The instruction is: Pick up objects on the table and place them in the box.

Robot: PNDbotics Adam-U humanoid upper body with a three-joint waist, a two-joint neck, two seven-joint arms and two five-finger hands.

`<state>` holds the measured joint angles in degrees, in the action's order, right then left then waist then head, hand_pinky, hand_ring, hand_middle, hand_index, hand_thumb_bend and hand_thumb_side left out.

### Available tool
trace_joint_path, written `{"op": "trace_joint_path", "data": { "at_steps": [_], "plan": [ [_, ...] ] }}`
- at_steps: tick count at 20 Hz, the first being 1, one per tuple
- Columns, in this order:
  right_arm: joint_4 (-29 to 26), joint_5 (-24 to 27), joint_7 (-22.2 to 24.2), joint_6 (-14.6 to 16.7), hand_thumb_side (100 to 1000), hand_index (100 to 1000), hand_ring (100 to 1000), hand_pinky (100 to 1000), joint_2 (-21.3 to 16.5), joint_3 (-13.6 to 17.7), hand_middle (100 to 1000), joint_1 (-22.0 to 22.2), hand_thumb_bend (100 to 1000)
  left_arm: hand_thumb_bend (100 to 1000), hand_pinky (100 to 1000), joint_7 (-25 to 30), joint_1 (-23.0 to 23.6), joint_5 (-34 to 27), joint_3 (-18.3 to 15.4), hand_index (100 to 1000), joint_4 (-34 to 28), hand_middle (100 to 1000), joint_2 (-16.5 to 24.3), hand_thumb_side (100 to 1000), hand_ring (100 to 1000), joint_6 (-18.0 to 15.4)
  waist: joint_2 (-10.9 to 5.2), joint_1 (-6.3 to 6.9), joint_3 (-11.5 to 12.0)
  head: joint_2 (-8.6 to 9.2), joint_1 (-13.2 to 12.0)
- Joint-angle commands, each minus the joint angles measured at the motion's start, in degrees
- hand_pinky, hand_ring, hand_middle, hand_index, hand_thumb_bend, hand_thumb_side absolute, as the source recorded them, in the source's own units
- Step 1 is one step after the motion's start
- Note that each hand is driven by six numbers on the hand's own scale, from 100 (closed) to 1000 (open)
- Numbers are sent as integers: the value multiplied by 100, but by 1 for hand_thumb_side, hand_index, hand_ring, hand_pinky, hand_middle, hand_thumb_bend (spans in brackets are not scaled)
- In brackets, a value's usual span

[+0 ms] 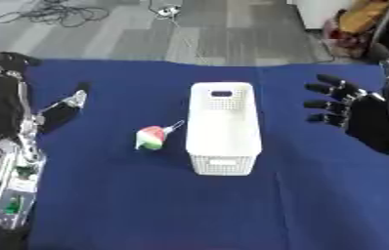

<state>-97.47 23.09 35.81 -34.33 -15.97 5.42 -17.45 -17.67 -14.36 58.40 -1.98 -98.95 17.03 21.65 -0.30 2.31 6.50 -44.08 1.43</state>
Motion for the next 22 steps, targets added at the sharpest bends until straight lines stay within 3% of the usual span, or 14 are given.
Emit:
{"op": "trace_joint_path", "data": {
  "at_steps": [1,4,22],
  "plan": [
    [-112,8,177,-192,1000,1000,806,725,-72,34,941,-50,598,491,487,-1,-48,-55,-31,697,-45,658,51,442,607,-21,-40,5,4,-3,-193],
    [-111,6,175,-192,1000,1000,806,724,-72,37,941,-44,599,494,487,12,-43,-55,-33,698,-38,659,51,442,608,-31,-49,6,7,-3,-285],
    [-114,3,176,-183,1000,1000,807,725,-73,49,942,-50,599,499,488,53,-42,-36,-53,699,-25,658,65,443,607,-63,-54,0,1,-3,-199]
  ]
}}
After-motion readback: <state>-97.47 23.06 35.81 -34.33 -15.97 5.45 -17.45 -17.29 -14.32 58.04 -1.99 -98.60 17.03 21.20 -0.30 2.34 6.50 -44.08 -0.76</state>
